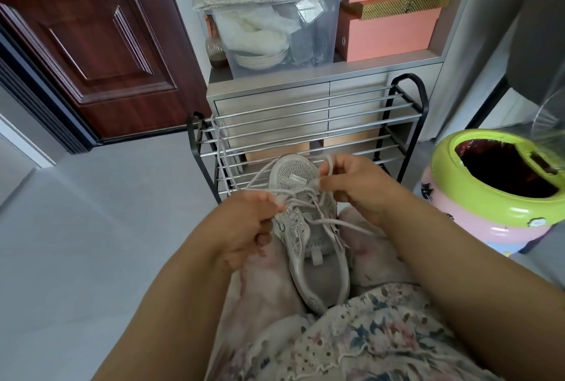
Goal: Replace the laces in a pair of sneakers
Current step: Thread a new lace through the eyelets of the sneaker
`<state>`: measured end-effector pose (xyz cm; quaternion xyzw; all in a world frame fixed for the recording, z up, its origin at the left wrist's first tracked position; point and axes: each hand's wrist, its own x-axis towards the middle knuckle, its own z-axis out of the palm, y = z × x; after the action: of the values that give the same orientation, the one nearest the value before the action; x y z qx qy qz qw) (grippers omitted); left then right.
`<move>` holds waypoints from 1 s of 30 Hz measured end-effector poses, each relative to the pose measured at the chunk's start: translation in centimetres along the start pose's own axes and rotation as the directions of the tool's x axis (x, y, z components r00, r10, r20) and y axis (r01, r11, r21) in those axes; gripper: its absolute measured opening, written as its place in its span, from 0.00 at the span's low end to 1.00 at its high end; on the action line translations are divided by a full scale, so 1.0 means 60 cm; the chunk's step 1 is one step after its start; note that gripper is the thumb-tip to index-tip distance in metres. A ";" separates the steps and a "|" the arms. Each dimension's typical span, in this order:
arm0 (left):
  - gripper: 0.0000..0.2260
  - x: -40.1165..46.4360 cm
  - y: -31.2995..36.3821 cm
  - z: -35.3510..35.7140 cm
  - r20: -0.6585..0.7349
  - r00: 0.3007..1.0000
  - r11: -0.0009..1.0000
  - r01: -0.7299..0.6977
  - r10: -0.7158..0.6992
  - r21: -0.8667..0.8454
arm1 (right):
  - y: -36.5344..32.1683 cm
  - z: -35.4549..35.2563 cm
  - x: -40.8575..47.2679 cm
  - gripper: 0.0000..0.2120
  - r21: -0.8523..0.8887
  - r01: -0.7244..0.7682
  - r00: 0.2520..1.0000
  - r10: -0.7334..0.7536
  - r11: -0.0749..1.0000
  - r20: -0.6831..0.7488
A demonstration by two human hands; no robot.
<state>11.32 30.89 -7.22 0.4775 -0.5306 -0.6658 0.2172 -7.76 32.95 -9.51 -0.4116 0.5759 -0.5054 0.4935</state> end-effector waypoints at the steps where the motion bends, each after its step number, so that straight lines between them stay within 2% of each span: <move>1: 0.14 -0.003 0.003 -0.014 0.017 1.000 0.999 -0.004 0.005 -0.050 | -0.004 -0.003 0.003 0.11 0.048 0.014 1.000 -0.013 0.999 -0.021; 4: 0.09 -0.011 0.007 -0.056 0.009 1.000 0.996 -0.012 0.013 -0.088 | -0.020 -0.020 0.013 0.10 0.262 0.085 0.989 -0.050 0.961 -0.139; 6: 0.07 -0.013 0.003 -0.080 -0.011 1.000 0.998 -0.005 0.004 -0.059 | -0.031 -0.032 0.018 0.09 0.323 0.116 0.983 -0.062 0.939 -0.172; 9: 0.06 -0.012 -0.004 -0.098 -0.046 0.999 0.999 0.015 -0.014 0.034 | -0.027 -0.036 0.023 0.12 0.227 0.099 0.988 -0.069 0.969 -0.135; 12: 0.08 0.000 -0.011 -0.093 -0.119 0.992 0.942 0.067 -0.029 0.329 | -0.010 -0.032 0.029 0.13 0.094 0.103 0.989 -0.092 0.990 -0.112; 15: 0.11 0.014 -0.018 -0.078 -0.097 0.994 0.865 0.092 -0.051 0.493 | -0.007 -0.028 0.037 0.13 0.025 0.199 0.971 -0.193 0.980 -0.142; 17: 0.12 0.021 -0.018 -0.068 -0.090 0.995 0.833 0.085 -0.042 0.547 | -0.008 -0.023 0.050 0.13 0.109 0.209 0.971 -0.193 0.972 -0.140; 21: 0.10 0.029 -0.014 -0.058 -0.093 0.995 0.837 0.069 -0.022 0.543 | -0.015 -0.011 0.090 0.12 0.260 0.081 0.997 -0.074 0.962 -0.034; 23: 0.09 0.031 -0.012 -0.060 -0.108 0.994 0.838 0.066 -0.008 0.541 | -0.032 -0.006 0.095 0.12 0.476 0.088 0.985 -0.148 0.875 0.090; 25: 0.09 0.031 -0.012 -0.067 -0.137 0.991 0.833 0.071 0.006 0.549 | -0.057 -0.007 0.089 0.09 0.699 0.084 0.944 -0.282 0.711 0.174; 27: 0.09 0.032 -0.013 -0.080 -0.171 0.985 0.819 0.088 0.013 0.567 | -0.073 -0.016 0.084 0.03 0.775 0.126 0.930 -0.346 0.619 0.125; 29: 0.10 0.032 -0.012 -0.092 -0.183 0.983 0.789 0.113 -0.001 0.604 | -0.077 -0.031 0.083 0.01 0.741 0.184 0.960 -0.282 0.646 0.007; 30: 0.10 0.032 -0.012 -0.095 -0.181 0.984 0.757 0.123 -0.007 0.641 | -0.074 -0.040 0.083 0.04 0.698 0.202 0.972 -0.228 0.687 -0.056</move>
<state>15.54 26.76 -8.57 0.5953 -0.6913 -0.4053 0.0586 -11.08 27.85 -5.88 -0.2677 0.2809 -0.7323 0.5596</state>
